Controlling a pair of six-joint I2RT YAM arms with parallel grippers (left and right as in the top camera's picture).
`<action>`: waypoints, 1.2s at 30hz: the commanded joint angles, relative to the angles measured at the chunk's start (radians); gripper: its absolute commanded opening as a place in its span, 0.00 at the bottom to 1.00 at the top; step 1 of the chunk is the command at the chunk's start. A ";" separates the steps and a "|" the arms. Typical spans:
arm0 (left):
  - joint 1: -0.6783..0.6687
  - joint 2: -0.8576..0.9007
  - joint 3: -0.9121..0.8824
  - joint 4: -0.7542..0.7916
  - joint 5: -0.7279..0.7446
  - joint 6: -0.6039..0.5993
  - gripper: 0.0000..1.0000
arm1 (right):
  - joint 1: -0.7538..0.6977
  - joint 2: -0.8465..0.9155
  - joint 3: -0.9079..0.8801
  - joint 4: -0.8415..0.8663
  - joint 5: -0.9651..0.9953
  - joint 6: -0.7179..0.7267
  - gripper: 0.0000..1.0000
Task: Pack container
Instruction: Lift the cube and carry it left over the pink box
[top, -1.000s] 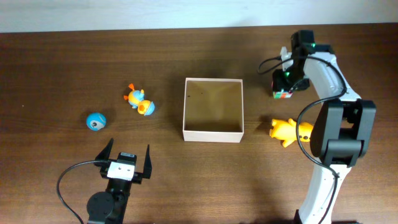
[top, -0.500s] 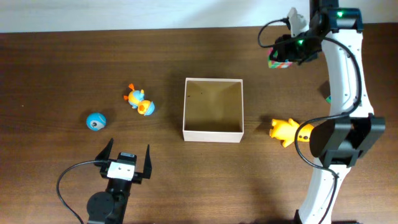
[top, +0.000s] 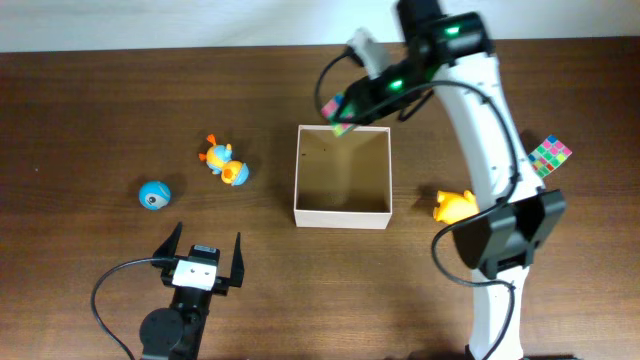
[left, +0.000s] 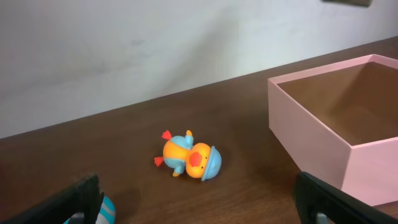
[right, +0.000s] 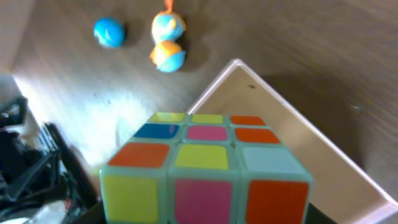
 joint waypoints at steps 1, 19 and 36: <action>0.006 -0.005 -0.002 -0.008 0.000 0.016 0.99 | 0.099 0.000 0.022 0.024 0.176 0.027 0.54; 0.006 -0.005 -0.002 -0.008 0.000 0.016 0.99 | 0.217 0.095 0.005 0.039 0.475 0.242 0.54; 0.006 -0.005 -0.002 -0.008 0.000 0.016 0.99 | 0.217 0.148 -0.209 0.202 0.522 0.392 0.54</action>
